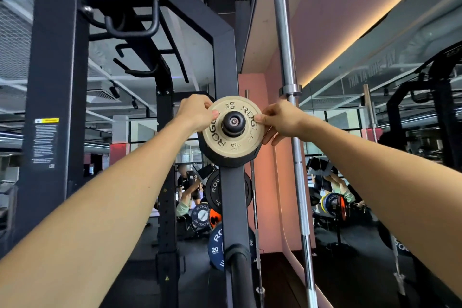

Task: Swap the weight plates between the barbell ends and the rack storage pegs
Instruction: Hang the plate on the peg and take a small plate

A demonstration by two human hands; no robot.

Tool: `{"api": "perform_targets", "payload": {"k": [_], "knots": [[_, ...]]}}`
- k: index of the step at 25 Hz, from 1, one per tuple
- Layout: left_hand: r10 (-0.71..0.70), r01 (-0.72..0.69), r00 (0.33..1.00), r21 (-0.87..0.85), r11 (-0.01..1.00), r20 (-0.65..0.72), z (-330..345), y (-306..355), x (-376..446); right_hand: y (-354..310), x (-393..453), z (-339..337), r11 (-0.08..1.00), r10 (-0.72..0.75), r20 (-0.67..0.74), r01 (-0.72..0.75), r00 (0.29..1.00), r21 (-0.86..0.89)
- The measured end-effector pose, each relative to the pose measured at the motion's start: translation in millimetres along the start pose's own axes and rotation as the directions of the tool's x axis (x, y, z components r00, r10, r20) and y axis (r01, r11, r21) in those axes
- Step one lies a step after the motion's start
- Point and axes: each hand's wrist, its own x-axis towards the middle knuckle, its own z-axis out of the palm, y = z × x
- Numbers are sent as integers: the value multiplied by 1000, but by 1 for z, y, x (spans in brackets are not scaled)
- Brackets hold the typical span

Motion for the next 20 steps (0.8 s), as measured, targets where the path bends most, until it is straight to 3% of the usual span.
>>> {"api": "perform_targets", "payload": {"k": [6, 9, 12, 20], "knots": [[-32, 39, 992, 52, 998, -125, 38, -31, 29, 29, 39, 15, 998, 26, -83, -30, 996, -47], [-45, 57, 987, 75, 996, -153, 55, -39, 38, 44, 56, 23, 987, 27, -124, -46, 992, -154], [-44, 57, 989, 87, 995, -142, 71, -49, 50, 61, 77, 32, 965, 28, -182, -74, 983, -252], [12, 13, 989, 167, 986, -147, 90, -52, 58, 90, 96, 49, 947, 33, -277, -119, 960, -298]]}}
